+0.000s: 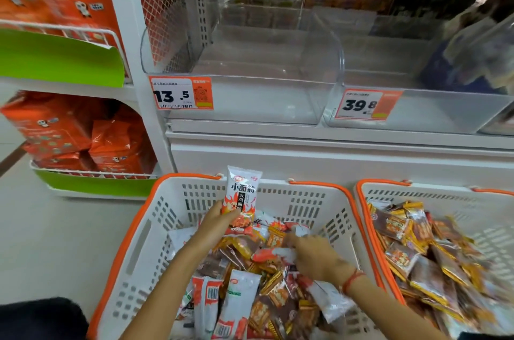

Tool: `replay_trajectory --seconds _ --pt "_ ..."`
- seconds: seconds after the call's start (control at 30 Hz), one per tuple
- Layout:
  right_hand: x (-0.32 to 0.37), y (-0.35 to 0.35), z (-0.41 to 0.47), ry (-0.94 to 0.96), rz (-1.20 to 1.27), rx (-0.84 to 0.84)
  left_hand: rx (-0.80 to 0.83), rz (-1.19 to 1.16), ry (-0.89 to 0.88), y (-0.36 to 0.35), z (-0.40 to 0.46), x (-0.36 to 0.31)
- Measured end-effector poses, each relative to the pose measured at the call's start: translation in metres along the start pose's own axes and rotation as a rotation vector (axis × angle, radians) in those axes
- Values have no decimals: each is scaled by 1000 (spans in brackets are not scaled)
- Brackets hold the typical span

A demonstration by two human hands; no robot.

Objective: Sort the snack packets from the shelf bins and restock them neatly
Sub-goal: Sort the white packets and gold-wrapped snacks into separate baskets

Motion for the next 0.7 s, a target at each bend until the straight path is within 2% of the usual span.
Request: replay_trajectory --seconds 0.1,0.23,0.3,0.4,0.5,0.57,0.63,0.7 --pt "-8 36 4 -32 309 63 -29 110 -34 0 -8 9" --pt "7 92 -7 149 447 123 -43 341 -106 1 -15 4" --pt "22 111 -15 200 526 25 70 321 -111 -4 -20 -9" --pt "32 119 -14 183 620 -279 294 235 35 -14 -27 -15" --pt "34 115 -8 153 617 -520 457 186 85 -23 -27 -8" --pt "35 111 -4 160 655 -606 485 221 52 -28 -28 -4" --pt "39 111 -1 155 668 -663 437 230 12 -30 -28 -2" --pt "40 115 2 117 683 -632 361 153 -44 -28 -28 -3"
Point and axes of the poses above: each hand's wrist, its own z-axis towards the middle knuckle, its own y-axis out of the back of the hand, x = y × z, the point moved 2 cm from there along z, towards the middle knuckle, and after that the axes turned 1 degree about z, right-handed, at the moved point
